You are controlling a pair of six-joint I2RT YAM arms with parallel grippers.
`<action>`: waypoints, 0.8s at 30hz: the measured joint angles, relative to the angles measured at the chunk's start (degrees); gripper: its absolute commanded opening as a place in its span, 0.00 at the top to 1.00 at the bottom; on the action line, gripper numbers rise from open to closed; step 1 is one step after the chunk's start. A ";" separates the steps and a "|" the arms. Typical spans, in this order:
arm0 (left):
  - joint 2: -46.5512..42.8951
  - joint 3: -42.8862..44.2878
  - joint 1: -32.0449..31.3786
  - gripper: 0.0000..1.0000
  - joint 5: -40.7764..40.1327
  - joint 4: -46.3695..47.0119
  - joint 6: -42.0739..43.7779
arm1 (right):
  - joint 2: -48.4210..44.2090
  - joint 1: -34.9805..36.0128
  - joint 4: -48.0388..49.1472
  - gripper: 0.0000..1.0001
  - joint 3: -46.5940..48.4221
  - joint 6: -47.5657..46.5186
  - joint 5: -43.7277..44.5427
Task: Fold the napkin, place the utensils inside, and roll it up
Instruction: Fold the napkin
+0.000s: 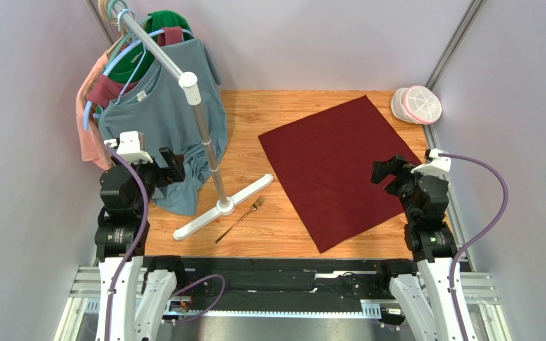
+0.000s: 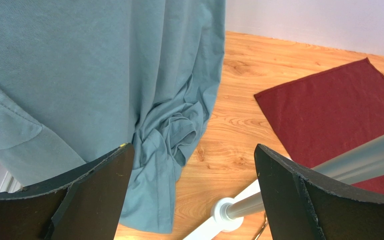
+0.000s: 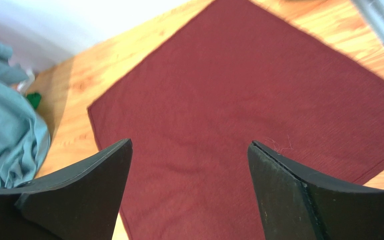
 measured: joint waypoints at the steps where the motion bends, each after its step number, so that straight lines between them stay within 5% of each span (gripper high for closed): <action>1: 0.28 0.00 0.00 0.01 0.02 -0.07 0.02 | 0.52 0.00 -0.24 0.13 0.00 -0.02 -0.87; 12: 1.70 0.00 0.00 0.01 2.36 -0.09 -0.07 | 6.40 2.73 -5.18 0.27 0.09 0.66 -14.40; 24: 5.01 0.02 0.00 0.02 3.37 -1.16 -0.09 | 16.85 43.80 -19.52 0.43 0.48 9.81 -1.09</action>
